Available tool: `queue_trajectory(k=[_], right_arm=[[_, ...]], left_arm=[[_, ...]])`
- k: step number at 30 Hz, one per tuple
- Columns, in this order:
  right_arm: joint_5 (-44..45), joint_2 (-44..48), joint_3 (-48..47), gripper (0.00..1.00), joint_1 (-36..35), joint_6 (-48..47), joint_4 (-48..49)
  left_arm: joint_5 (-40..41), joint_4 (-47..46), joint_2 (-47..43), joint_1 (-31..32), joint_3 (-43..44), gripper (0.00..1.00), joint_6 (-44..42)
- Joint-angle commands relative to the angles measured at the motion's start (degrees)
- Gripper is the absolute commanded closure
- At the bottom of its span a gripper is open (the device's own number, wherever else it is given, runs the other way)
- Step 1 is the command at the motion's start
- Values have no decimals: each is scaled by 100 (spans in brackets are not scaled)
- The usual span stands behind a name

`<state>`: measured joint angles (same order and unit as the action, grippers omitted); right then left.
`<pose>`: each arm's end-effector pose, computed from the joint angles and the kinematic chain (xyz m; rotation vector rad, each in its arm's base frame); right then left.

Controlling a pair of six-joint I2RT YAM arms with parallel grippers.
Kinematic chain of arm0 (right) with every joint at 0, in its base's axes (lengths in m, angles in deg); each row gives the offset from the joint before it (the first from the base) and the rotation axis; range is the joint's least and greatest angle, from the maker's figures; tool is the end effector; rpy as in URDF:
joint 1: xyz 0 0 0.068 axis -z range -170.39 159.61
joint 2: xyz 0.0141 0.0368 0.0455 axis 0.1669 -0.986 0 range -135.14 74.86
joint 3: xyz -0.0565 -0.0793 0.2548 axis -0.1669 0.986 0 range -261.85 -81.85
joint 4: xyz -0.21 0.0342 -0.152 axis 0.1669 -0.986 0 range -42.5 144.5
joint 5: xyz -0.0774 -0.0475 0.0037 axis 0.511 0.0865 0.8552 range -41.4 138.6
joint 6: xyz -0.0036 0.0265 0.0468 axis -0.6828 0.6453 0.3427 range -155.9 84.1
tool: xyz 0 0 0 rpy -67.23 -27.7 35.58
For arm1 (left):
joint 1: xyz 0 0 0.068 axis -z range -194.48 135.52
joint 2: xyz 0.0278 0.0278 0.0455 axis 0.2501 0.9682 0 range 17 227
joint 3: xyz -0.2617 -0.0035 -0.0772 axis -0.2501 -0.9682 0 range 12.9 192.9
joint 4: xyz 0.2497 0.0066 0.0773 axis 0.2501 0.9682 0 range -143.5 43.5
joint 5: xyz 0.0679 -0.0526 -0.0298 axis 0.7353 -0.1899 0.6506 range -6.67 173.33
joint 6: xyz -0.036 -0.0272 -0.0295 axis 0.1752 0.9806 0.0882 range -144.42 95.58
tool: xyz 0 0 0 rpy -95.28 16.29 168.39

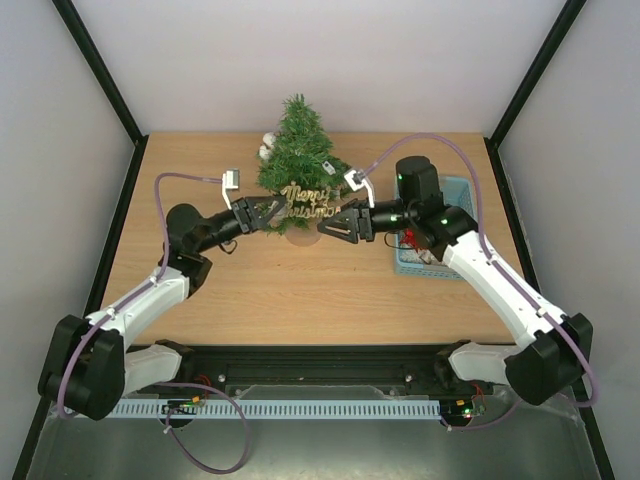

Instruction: Decorate the small christmas tree

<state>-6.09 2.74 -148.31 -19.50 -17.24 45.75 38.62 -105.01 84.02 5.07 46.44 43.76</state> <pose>0.2307 0.1618 0.3767 -0.8914 1.7436 1.4302 0.2260 -0.1069 0.3021 0.1442 1.5850 -1.7319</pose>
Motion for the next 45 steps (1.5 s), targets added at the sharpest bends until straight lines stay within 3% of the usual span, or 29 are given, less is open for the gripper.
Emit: queue_trajectory(k=[1, 6, 17, 22, 31, 45], right_arm=[[-12, 312, 212, 47, 113, -108, -257], [13, 394, 259, 46, 158, -176, -448], [-26, 486, 302, 46, 177, -111, -677], [-10, 432, 203, 46, 177, -72, -748], [-11, 400, 190, 46, 177, -29, -760], [9, 391, 274, 46, 177, -50, -753]], left_arm=[[141, -115, 29, -122, 235, 93, -443], [361, 239, 22, -133, 388, 94, -1028], [762, -86, -22, -128, 49, 95, -1941], [771, -698, 127, -133, -171, 98, -2072], [1346, -953, 114, -82, -441, 98, -2641], [1217, -1747, 944, -77, -366, 98, -2694]])
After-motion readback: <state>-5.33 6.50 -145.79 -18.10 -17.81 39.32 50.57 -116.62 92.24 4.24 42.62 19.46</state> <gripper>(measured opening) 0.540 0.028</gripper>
